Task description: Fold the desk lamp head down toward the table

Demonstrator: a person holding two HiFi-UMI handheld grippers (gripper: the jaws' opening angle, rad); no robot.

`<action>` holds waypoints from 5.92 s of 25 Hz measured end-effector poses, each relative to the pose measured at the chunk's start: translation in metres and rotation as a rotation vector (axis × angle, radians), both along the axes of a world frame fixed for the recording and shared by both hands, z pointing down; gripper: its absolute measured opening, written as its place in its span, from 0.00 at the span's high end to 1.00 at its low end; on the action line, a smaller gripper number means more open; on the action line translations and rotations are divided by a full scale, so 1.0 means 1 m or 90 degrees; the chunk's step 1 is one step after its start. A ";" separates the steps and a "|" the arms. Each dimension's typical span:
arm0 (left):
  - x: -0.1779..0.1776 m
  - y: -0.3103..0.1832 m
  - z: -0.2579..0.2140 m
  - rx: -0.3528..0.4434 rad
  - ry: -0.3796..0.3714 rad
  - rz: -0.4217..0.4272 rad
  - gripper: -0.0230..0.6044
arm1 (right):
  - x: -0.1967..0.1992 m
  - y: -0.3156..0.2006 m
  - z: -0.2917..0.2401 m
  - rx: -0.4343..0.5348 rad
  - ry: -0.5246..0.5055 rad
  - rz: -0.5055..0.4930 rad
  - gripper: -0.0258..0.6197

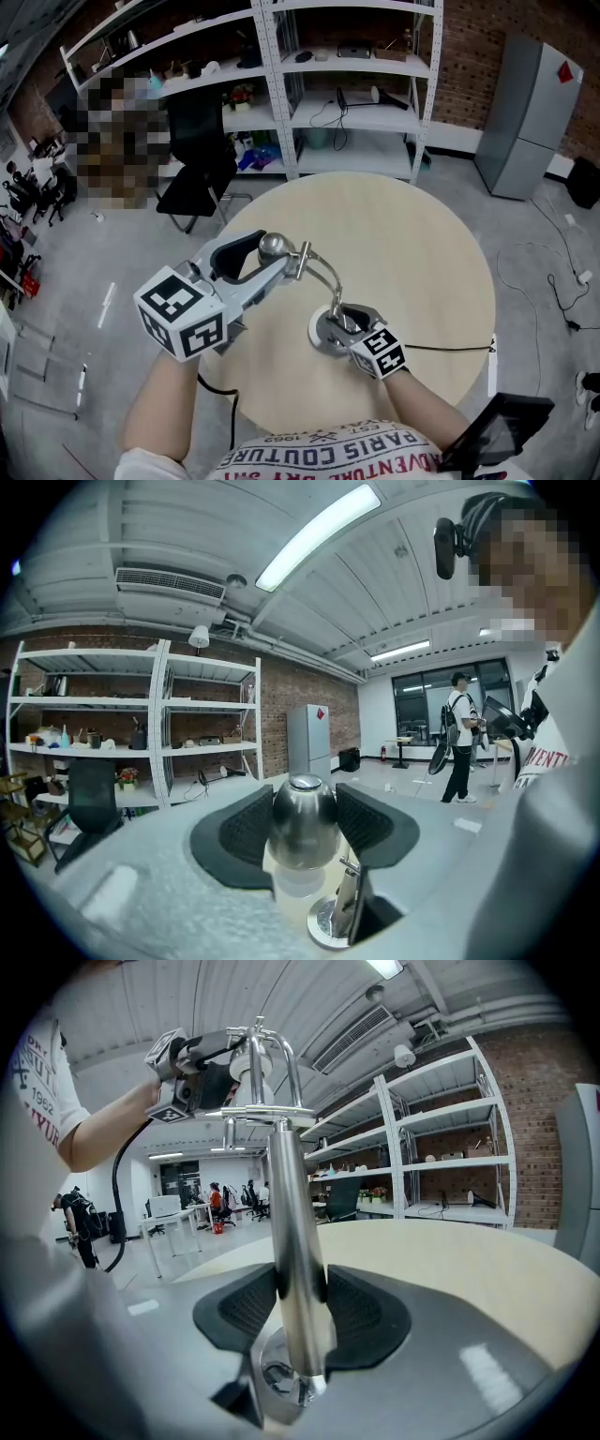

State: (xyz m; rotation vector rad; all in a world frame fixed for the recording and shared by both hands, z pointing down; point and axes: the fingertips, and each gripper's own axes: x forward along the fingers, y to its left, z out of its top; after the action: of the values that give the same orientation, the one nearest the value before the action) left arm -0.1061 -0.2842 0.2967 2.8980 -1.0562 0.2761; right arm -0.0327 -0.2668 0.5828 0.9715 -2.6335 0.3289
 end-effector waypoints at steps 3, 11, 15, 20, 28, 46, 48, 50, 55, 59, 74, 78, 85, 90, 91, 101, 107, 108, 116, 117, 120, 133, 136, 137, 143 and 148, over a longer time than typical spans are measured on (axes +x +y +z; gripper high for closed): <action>-0.004 -0.001 0.004 -0.006 0.010 -0.009 0.62 | 0.001 0.000 0.001 0.000 0.001 0.002 0.70; -0.019 -0.006 0.014 -0.031 0.039 -0.031 0.62 | 0.003 0.000 0.000 -0.001 0.001 0.001 0.70; -0.026 -0.006 0.017 -0.039 0.050 -0.039 0.62 | 0.001 0.000 -0.003 -0.002 0.002 0.002 0.70; -0.040 -0.011 0.022 -0.060 0.064 -0.050 0.62 | -0.003 -0.001 -0.008 -0.002 0.001 -0.001 0.70; -0.051 -0.013 0.036 -0.078 0.100 -0.068 0.62 | -0.001 0.000 -0.006 -0.001 0.000 -0.002 0.70; -0.078 -0.017 0.072 -0.137 0.200 -0.093 0.61 | 0.000 0.003 -0.007 0.000 -0.008 0.002 0.70; -0.080 -0.018 0.076 -0.143 0.209 -0.092 0.61 | 0.001 0.003 -0.007 0.000 -0.010 0.002 0.70; -0.082 -0.018 0.080 -0.151 0.218 -0.095 0.61 | 0.001 0.003 -0.007 0.000 -0.012 0.002 0.70; -0.086 -0.019 0.089 -0.167 0.246 -0.099 0.62 | 0.002 0.003 -0.008 0.002 -0.011 0.001 0.70; -0.088 -0.019 0.096 -0.180 0.260 -0.102 0.61 | 0.003 0.003 -0.008 0.001 -0.011 0.002 0.70; -0.095 -0.024 0.123 -0.230 0.332 -0.101 0.62 | 0.004 0.001 -0.010 0.002 -0.013 0.004 0.70; -0.099 -0.026 0.131 -0.246 0.355 -0.098 0.62 | 0.003 0.000 -0.012 0.002 -0.013 0.006 0.70; -0.098 -0.024 0.146 -0.277 0.387 -0.099 0.62 | 0.004 0.001 -0.011 0.002 -0.011 0.007 0.70; -0.099 -0.023 0.160 -0.287 0.406 -0.103 0.62 | 0.005 0.002 -0.007 0.002 -0.011 0.006 0.70; -0.098 -0.024 0.163 -0.289 0.410 -0.102 0.62 | 0.006 0.002 -0.007 0.002 -0.011 0.007 0.70; -0.091 -0.021 0.181 -0.336 0.497 -0.096 0.62 | 0.008 0.002 -0.006 0.002 -0.010 0.009 0.70; -0.090 -0.022 0.186 -0.347 0.519 -0.098 0.62 | 0.009 0.000 -0.007 -0.001 -0.010 0.012 0.70; -0.090 -0.022 0.186 -0.348 0.524 -0.098 0.62 | 0.009 0.000 -0.007 0.000 -0.011 0.012 0.70; -0.087 -0.021 0.195 -0.376 0.580 -0.094 0.63 | 0.006 0.000 -0.011 -0.002 -0.014 0.012 0.70; -0.088 -0.021 0.196 -0.381 0.587 -0.095 0.63 | 0.006 0.001 -0.012 -0.002 -0.014 0.012 0.70; -0.086 -0.020 0.200 -0.390 0.606 -0.094 0.63 | 0.006 0.001 -0.014 0.000 -0.017 0.013 0.70; -0.076 -0.017 0.220 -0.409 0.667 -0.087 0.63 | 0.011 0.003 -0.010 0.003 -0.019 0.019 0.70; -0.077 -0.017 0.225 -0.414 0.680 -0.090 0.64 | 0.010 0.002 -0.010 0.004 -0.021 0.021 0.70; -0.077 -0.017 0.227 -0.416 0.684 -0.091 0.64 | 0.009 0.001 -0.010 0.004 -0.021 0.021 0.70; -0.071 -0.017 0.238 -0.431 0.714 -0.093 0.64 | 0.010 0.001 -0.008 0.004 -0.023 0.020 0.70; -0.072 -0.014 0.246 -0.441 0.736 -0.099 0.64 | 0.007 0.003 -0.009 0.002 -0.025 0.019 0.70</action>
State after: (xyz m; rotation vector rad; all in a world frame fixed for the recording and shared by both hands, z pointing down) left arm -0.1776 -0.2987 0.5423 1.7954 -0.7054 -0.7807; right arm -0.0253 -0.2638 0.5737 1.0172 -2.6568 0.3545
